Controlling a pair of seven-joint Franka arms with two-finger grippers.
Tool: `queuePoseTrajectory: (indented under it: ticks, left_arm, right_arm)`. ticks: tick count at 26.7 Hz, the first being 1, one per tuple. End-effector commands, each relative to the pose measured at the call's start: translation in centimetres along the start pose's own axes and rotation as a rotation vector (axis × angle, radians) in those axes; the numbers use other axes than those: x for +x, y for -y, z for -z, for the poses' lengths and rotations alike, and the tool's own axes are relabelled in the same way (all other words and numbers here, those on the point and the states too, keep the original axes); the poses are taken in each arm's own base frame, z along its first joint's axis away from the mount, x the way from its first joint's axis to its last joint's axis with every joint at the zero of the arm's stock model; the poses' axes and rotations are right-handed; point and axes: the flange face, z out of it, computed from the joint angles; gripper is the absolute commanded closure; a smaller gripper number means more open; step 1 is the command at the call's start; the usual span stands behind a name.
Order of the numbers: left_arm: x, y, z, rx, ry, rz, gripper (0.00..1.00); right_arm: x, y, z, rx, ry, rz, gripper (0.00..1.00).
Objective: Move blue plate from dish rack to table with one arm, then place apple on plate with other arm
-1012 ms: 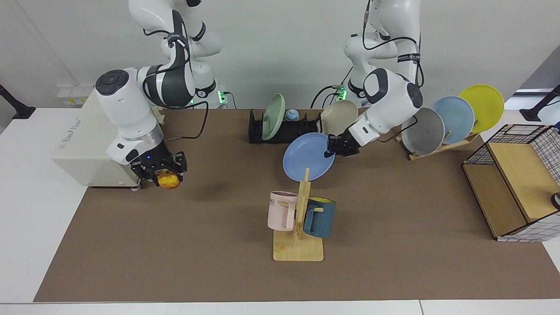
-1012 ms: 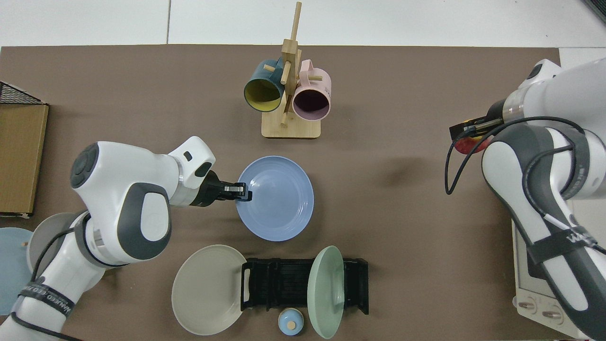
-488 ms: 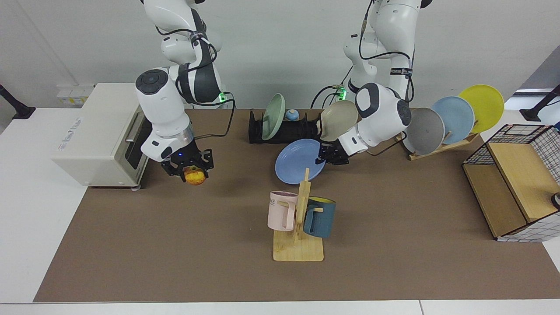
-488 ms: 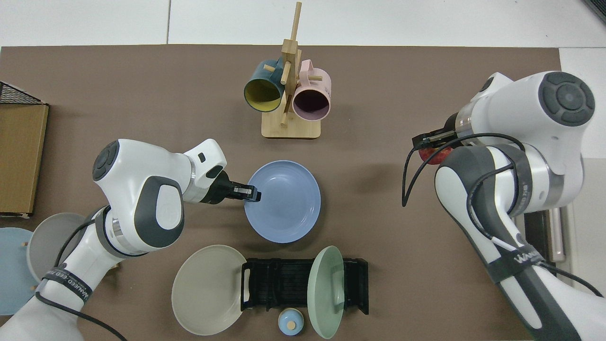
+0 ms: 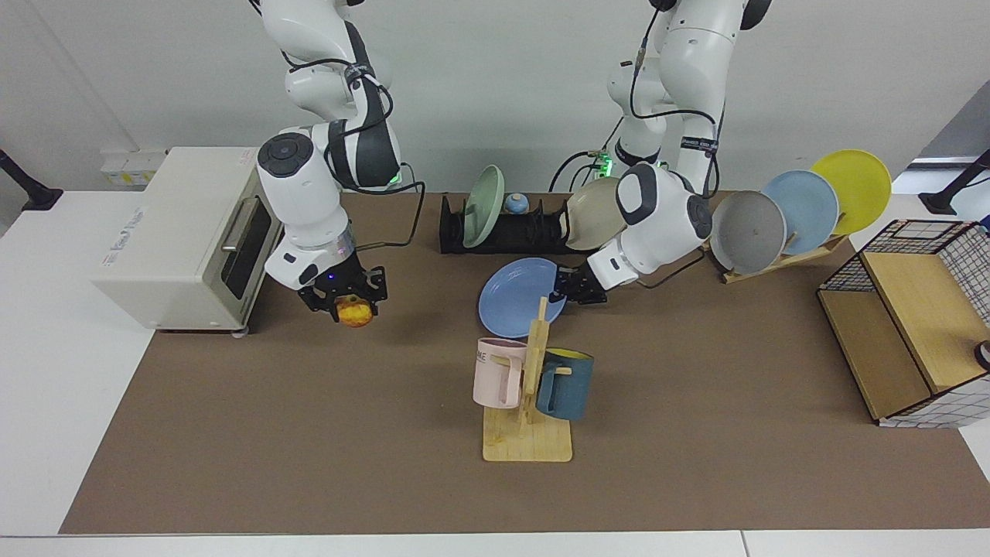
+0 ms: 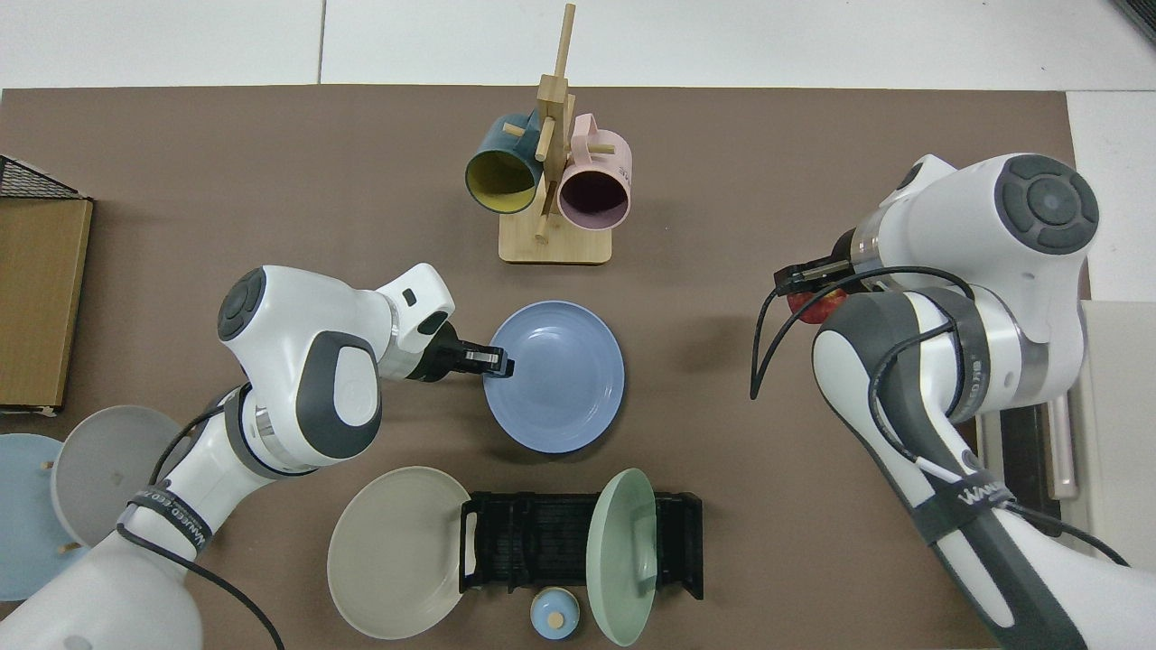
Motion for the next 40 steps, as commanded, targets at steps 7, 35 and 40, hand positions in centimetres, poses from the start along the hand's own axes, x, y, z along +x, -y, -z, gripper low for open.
queuePoseTrajectory:
  ticks: [7,35,40]
  left_arm:
    - [2.0,-2.7,-0.4,0.002,-0.111,0.009,0.48]
    - [0.1,-10.5,18.8,0.541,0.021,0.002,0.19]
    - [-1.2,-12.0,21.3,0.596,0.012,0.039,0.16]
  right_arm:
    - [-2.3,0.7,-0.3,-0.003,0.006,-0.05,1.0]
    - [-4.7,22.4,-4.6,0.031,-0.02,-0.205,1.0]
    - [-4.1,24.3,-6.3,0.038,-0.042,-0.219,1.0]
